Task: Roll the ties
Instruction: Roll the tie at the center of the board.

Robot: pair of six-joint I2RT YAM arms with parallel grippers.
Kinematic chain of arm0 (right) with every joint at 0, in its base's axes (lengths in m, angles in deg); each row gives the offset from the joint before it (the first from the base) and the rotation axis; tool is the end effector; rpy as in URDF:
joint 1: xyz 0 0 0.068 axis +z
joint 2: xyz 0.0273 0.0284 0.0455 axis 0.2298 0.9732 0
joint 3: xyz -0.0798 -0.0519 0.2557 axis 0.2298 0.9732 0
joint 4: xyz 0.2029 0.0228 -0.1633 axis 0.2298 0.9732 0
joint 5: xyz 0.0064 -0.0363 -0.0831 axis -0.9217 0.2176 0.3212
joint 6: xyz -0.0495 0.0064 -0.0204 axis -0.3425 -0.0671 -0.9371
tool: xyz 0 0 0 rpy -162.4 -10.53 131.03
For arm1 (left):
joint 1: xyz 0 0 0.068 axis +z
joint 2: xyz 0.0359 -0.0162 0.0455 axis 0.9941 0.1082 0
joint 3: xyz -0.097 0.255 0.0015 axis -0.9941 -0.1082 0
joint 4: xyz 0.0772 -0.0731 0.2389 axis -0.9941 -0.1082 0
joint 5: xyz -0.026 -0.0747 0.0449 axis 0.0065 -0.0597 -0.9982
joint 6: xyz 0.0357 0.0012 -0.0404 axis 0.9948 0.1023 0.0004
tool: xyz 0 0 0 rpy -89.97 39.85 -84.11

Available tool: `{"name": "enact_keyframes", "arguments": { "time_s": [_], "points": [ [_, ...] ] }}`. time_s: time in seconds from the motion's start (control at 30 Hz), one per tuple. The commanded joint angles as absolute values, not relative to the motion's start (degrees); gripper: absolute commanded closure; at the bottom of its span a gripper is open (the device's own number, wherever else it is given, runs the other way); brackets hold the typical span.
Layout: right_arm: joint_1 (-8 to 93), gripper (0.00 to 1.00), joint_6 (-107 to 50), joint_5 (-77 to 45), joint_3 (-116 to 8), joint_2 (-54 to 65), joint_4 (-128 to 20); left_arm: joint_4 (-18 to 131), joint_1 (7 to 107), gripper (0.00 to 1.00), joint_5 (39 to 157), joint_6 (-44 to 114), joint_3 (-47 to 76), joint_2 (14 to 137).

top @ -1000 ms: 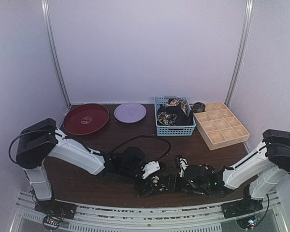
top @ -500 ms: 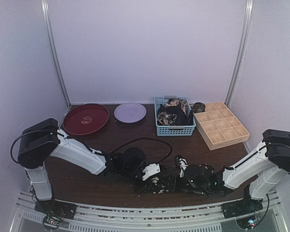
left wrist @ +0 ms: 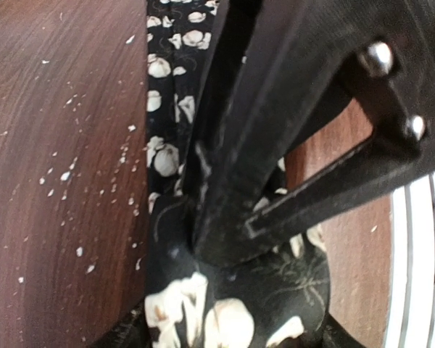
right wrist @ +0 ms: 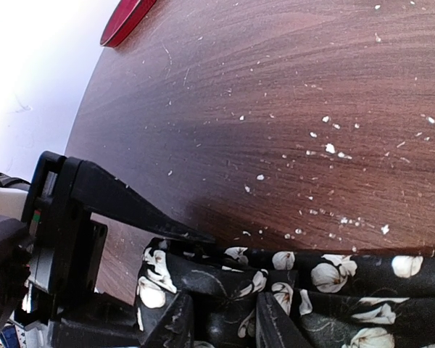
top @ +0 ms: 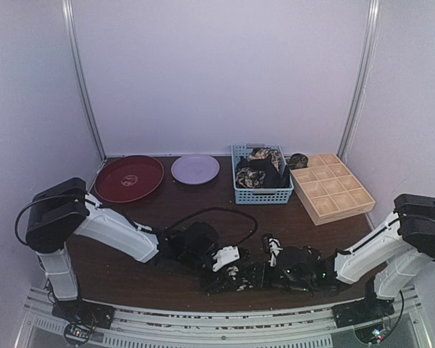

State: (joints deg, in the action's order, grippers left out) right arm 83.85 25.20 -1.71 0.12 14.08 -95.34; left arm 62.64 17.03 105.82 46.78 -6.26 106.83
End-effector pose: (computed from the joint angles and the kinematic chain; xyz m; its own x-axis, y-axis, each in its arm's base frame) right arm 0.0909 0.2455 0.1214 -0.8625 0.1570 -0.4810 -0.3088 0.5897 0.7462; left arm 0.1328 -0.3344 0.1184 -0.2874 0.6723 -0.6822 0.9578 0.2038 -0.2027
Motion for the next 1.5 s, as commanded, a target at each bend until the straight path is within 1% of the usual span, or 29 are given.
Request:
{"name": "enact_keyframes", "arguments": {
  "time_s": [0.0,0.07,0.23,0.37,0.47,0.5,0.57,0.73,0.97,1.03,1.1,1.17,1.2,1.33,1.43,1.47],
  "points": [
    [83.59,0.69,25.91,-3.25,-0.37,14.33,-91.71,63.24,16.82,0.46,100.01,44.95,-8.75,104.52],
    [83.56,0.70,25.78,-3.01,-0.95,15.04,-91.77,64.09,16.82,0.51,97.23,44.92,-9.50,104.15],
    [82.32,0.70,24.24,-0.84,-3.92,17.17,-91.50,64.52,16.82,0.56,91.62,45.03,-8.86,104.46],
    [80.84,0.70,22.89,-1.24,-7.33,20.15,-90.76,64.70,17.01,0.57,86.77,44.10,-9.17,104.80],
    [80.02,0.71,22.59,-2.08,-8.84,22.16,-91.10,65.67,18.25,0.57,86.46,43.11,-10.72,104.51],
    [79.84,0.71,22.60,-2.43,-9.41,22.82,-91.03,65.85,18.52,0.56,86.40,42.59,-11.42,104.25],
    [79.65,0.71,22.66,-3.01,-9.88,23.34,-91.22,64.89,19.03,0.46,85.52,41.31,-11.84,103.47],
    [79.70,0.71,23.69,-4.20,-9.89,23.46,-91.95,62.77,19.57,0.33,85.06,37.82,-13.39,98.91],
    [79.69,0.71,25.04,-5.51,-10.78,23.55,-91.57,65.66,20.04,0.29,88.58,32.86,-21.02,91.19],
    [79.66,0.71,24.88,-5.03,-10.75,23.71,-91.47,67.08,20.47,0.29,90.22,31.13,-22.99,89.73],
    [79.68,0.71,24.81,-4.58,-10.64,24.02,-91.50,68.38,21.43,0.34,91.50,29.23,-24.40,88.62],
    [79.64,0.71,24.85,-4.56,-10.70,24.57,-91.84,69.72,23.08,0.42,93.62,27.75,-25.50,87.93],
    [79.69,0.71,24.87,-4.70,-10.78,24.74,-92.12,70.38,23.85,0.48,94.34,26.98,-26.02,87.65],
    [79.65,0.71,24.98,-4.98,-11.04,25.11,-92.14,73.27,27.75,0.82,97.59,22.30,-27.32,87.59],
    [79.65,0.71,24.83,-4.48,-10.88,24.59,-91.39,75.01,28.15,0.99,100.79,21.58,-26.72,89.50],
    [79.64,0.72,24.65,-4.22,-10.86,24.43,-90.97,75.76,28.15,1.00,102.03,21.43,-26.43,90.37]
  ]
}}
